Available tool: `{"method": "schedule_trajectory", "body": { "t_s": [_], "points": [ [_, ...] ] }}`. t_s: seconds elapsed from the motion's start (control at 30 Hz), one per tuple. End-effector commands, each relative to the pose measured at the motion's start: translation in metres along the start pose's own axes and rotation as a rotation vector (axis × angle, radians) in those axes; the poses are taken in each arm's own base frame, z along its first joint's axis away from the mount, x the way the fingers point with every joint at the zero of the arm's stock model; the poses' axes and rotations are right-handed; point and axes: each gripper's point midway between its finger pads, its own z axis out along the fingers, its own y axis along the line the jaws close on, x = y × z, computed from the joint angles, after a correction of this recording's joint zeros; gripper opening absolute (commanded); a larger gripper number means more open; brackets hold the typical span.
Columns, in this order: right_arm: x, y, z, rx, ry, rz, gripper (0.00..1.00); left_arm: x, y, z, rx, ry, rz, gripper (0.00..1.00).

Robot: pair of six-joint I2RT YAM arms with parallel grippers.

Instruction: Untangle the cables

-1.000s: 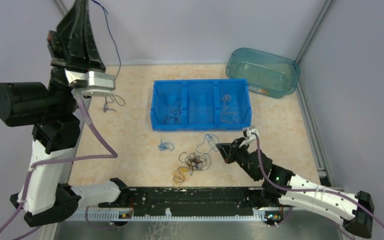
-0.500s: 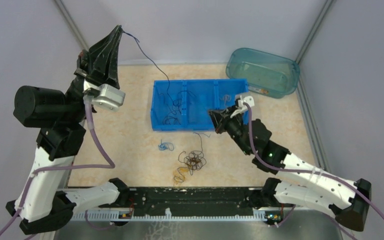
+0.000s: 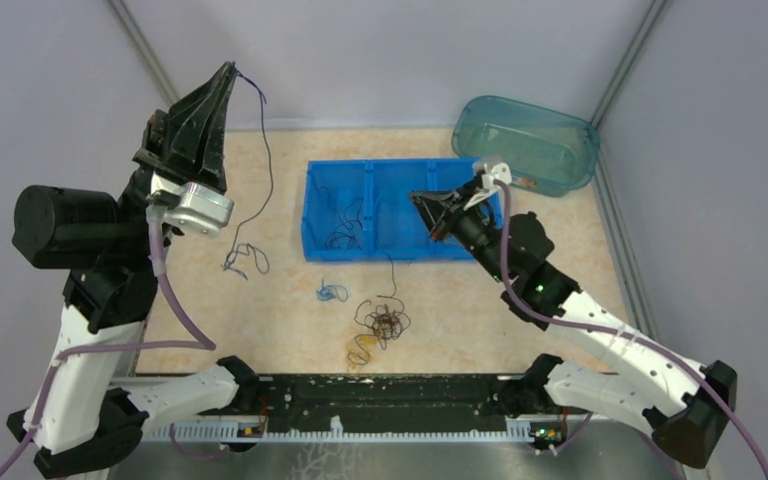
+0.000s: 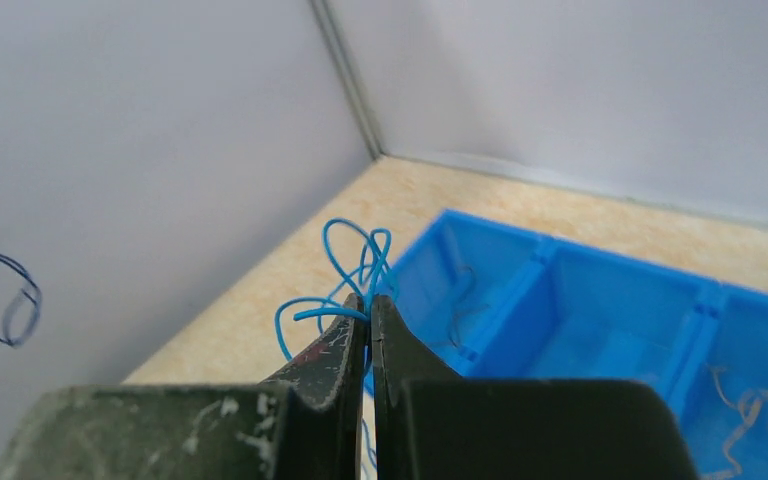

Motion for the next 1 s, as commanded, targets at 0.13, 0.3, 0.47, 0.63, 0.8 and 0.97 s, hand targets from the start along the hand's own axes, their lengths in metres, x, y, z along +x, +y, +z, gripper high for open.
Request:
{"method": "schedule_trajectory", "body": {
  "t_s": [0.13, 0.3, 0.47, 0.63, 0.8, 0.97],
  "points": [
    [-0.126, 0.081, -0.055, -0.381, -0.309, 0.111, 0.00, -0.004, -0.017, -0.007, 0.053, -0.018, -0.118, 0.00],
    [-0.092, 0.056, -0.053, -0.259, -0.198, 0.102, 0.00, 0.004, -0.042, -0.004, 0.111, 0.000, -0.238, 0.00],
    [-0.075, 0.049, -0.075, -0.271, -0.217, 0.103, 0.00, 0.021, -0.080, 0.010, 0.177, 0.018, -0.324, 0.00],
    [-0.054, 0.042, -0.095, -0.261, -0.179, 0.148, 0.00, 0.047, -0.122, 0.031, 0.223, 0.029, -0.369, 0.00],
    [-0.047, 0.030, -0.113, -0.221, -0.178, 0.157, 0.00, 0.073, -0.159, 0.051, 0.250, 0.051, -0.390, 0.00],
    [-0.050, 0.029, -0.124, -0.222, -0.182, 0.138, 0.00, 0.098, -0.189, 0.064, 0.269, 0.082, -0.379, 0.00]
  ]
}}
